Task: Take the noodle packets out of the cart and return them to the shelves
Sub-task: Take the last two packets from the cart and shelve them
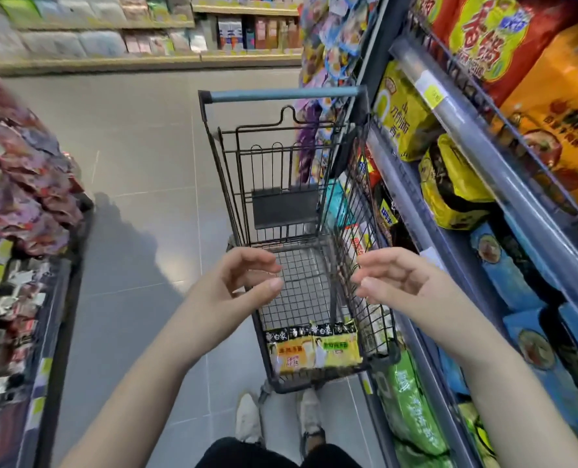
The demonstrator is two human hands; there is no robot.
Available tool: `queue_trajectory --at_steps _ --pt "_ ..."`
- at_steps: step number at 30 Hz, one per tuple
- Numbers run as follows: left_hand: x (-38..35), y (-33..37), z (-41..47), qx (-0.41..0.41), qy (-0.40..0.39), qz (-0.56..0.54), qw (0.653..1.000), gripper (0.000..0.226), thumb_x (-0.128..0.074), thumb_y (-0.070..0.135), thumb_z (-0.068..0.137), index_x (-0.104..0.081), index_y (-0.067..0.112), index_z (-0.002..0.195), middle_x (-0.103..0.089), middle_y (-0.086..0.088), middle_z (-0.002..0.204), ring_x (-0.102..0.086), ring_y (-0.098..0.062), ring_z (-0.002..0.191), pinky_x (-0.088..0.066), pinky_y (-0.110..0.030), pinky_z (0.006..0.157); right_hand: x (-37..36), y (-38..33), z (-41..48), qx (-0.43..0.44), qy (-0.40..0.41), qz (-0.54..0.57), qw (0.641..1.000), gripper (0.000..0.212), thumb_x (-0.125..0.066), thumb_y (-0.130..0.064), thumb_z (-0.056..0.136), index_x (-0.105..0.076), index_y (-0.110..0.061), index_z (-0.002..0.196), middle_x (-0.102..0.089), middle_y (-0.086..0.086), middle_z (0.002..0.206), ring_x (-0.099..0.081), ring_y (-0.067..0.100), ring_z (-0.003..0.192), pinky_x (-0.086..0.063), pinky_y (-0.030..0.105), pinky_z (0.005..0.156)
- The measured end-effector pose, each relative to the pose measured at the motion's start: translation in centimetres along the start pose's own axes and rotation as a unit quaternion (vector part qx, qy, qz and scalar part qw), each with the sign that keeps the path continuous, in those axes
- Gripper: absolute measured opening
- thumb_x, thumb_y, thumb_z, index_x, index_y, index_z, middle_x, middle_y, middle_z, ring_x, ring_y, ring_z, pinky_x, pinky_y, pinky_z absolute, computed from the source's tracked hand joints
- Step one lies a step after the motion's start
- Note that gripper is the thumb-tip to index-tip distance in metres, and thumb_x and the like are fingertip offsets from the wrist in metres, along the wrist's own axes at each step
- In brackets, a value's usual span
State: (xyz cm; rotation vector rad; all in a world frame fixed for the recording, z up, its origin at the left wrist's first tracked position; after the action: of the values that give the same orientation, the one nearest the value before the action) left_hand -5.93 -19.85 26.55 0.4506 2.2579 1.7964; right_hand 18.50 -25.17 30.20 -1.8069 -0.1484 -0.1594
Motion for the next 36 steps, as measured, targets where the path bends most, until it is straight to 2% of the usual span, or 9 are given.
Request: queue_trajectory --at_steps 3,12,17,21,24,26,31,34,36 --pt "-0.7 -2.2 1.1 0.032 0.007 -0.001 0.999 0.041 -0.077 0.031 0.080 -0.066 0.019 0.117 -0.073 0.002 0.118 -0.070 -0.017 0.109 -0.055 -0.051 0.102 0.6 2.4 1.6 -0.018 -0.009 0.013 1.000 0.034 -0.079 -0.047 0.073 -0.075 -0.037 0.106 -0.078 0.004 0.111 -0.073 0.023 0.107 -0.054 0.049 0.104" --pt "-4.4 -12.4 5.0 0.132 0.029 -0.006 0.991 0.045 -0.081 0.033 0.081 -0.064 0.020 0.121 -0.072 0.001 0.114 -0.070 -0.013 0.104 -0.057 -0.027 0.090 2.8 14.6 6.4 -0.112 -0.043 0.012 0.993 0.048 -0.082 -0.050 0.072 -0.072 -0.029 0.115 -0.077 0.000 0.114 -0.072 0.018 0.112 -0.053 0.045 0.105" --pt "-5.8 -18.8 6.4 0.183 0.048 0.037 0.981 0.036 -0.077 0.017 0.090 -0.062 0.018 0.122 -0.070 0.002 0.114 -0.069 -0.007 0.100 -0.053 -0.016 0.087 2.9 22.6 8.2 -0.174 -0.061 -0.011 0.983 0.051 -0.081 -0.044 0.070 -0.070 -0.026 0.116 -0.078 -0.007 0.109 -0.072 0.011 0.107 -0.056 0.033 0.099" --pt "-6.0 -22.2 7.1 0.202 0.069 0.049 0.976 0.036 -0.077 0.015 0.089 -0.062 0.021 0.121 -0.069 0.003 0.115 -0.068 -0.006 0.103 -0.055 -0.019 0.089 2.8 29.2 9.4 -0.231 -0.049 -0.022 0.972 0.050 -0.082 -0.042 0.071 -0.069 -0.023 0.116 -0.078 -0.006 0.106 -0.073 0.010 0.103 -0.058 0.023 0.089" --pt "-6.0 -23.6 7.8 0.205 0.071 0.055 0.974 0.035 -0.076 0.014 0.090 -0.062 0.023 0.120 -0.069 0.006 0.117 -0.067 -0.005 0.107 -0.055 -0.017 0.084 2.7 34.9 10.2 -0.298 -0.018 -0.075 0.952 0.041 -0.085 -0.032 0.082 -0.068 -0.017 0.117 -0.073 -0.004 0.102 -0.070 0.008 0.093 -0.053 0.017 0.074" --pt "-6.0 -24.2 8.2 0.207 0.068 0.060 0.974 0.035 -0.076 0.015 0.090 -0.062 0.024 0.120 -0.069 0.006 0.118 -0.067 -0.006 0.109 -0.056 -0.020 0.087 2.3 38.5 10.5 -0.334 -0.011 -0.126 0.934 0.048 -0.084 -0.032 0.084 -0.063 -0.012 0.122 -0.071 -0.002 0.102 -0.067 0.011 0.090 -0.049 0.021 0.066" --pt "-5.8 -25.1 8.4 0.222 0.073 0.059 0.971 0.034 -0.075 0.017 0.090 -0.063 0.025 0.121 -0.070 0.004 0.118 -0.067 -0.006 0.111 -0.057 -0.025 0.093 1.5 45.5 11.0 -0.422 -0.004 -0.224 0.878 0.071 -0.081 -0.042 0.085 -0.050 -0.008 0.139 -0.062 0.010 0.134 -0.061 0.028 0.116 -0.047 0.031 0.082" --pt "-5.7 -25.4 8.2 0.232 0.072 0.061 0.968 0.028 -0.071 0.020 0.093 -0.064 0.025 0.120 -0.070 0.006 0.116 -0.067 -0.008 0.111 -0.056 -0.032 0.097 1.4 48.1 10.8 -0.472 0.002 -0.246 0.847 0.080 -0.081 -0.041 0.086 -0.042 -0.003 0.145 -0.057 0.015 0.140 -0.059 0.028 0.111 -0.046 0.030 0.077" --pt "-5.7 -25.5 8.0 0.231 0.069 0.065 0.968 0.027 -0.070 0.019 0.094 -0.064 0.026 0.119 -0.071 0.007 0.115 -0.066 -0.007 0.111 -0.056 -0.029 0.095 1.3 49.4 10.8 -0.488 0.005 -0.257 0.834 0.089 -0.082 -0.042 0.085 -0.035 -0.004 0.151 -0.052 0.018 0.146 -0.059 0.032 0.118 -0.054 0.036 0.087"
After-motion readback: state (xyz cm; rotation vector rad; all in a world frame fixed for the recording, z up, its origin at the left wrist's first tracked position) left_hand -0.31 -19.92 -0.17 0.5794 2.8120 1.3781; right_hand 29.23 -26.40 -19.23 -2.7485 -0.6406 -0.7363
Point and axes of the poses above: each hand's wrist, its own z-axis towards the middle knuckle, its own x-axis out of the back of the hand, y = z × x, the point moved 9 cm from there along z, towards the middle knuckle
